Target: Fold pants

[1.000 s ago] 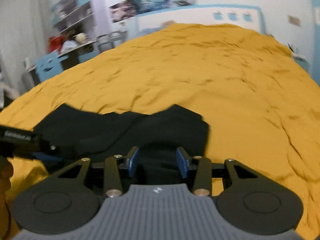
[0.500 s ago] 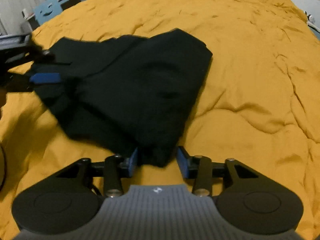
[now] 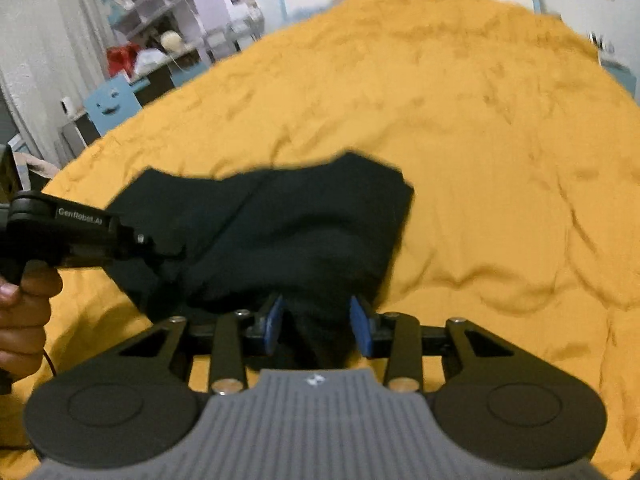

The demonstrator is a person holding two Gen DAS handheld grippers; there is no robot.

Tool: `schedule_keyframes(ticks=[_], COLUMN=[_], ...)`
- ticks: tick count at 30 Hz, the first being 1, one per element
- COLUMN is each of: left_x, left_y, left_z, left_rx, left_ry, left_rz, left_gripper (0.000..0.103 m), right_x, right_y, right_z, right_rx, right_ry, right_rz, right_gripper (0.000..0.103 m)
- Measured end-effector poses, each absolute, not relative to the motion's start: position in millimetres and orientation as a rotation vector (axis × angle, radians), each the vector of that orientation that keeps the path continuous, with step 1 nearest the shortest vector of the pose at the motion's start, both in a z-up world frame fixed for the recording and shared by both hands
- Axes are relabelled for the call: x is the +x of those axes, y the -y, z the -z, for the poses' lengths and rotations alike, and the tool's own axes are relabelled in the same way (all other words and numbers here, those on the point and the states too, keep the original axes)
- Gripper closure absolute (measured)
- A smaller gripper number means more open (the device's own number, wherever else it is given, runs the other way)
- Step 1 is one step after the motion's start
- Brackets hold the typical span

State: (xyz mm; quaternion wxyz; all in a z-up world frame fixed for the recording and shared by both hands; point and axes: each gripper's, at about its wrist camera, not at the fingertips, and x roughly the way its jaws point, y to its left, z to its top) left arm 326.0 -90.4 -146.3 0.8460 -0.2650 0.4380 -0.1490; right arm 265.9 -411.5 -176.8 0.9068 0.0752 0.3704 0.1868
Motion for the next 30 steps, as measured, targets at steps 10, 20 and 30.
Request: schedule_keyframes(ticks=[10, 20, 30], left_x=[323, 323, 312], left_y=[98, 95, 96], left_z=[155, 148, 126], left_rx=[-0.431, -0.376, -0.36], left_ry=[-0.913, -0.921, -0.825], left_rz=[0.261, 0.266, 0.278], left_gripper=[0.099, 0.096, 0.082], right_x=[269, 268, 289], right_y=[385, 414, 371], right_z=[204, 165, 190], right_rx=[0.034, 0.247, 0.02], right_ry=[-0.986, -0.686, -0.888], right_rz=[-0.486, -0.459, -0.441], right_gripper=[0.075, 0.076, 0.073])
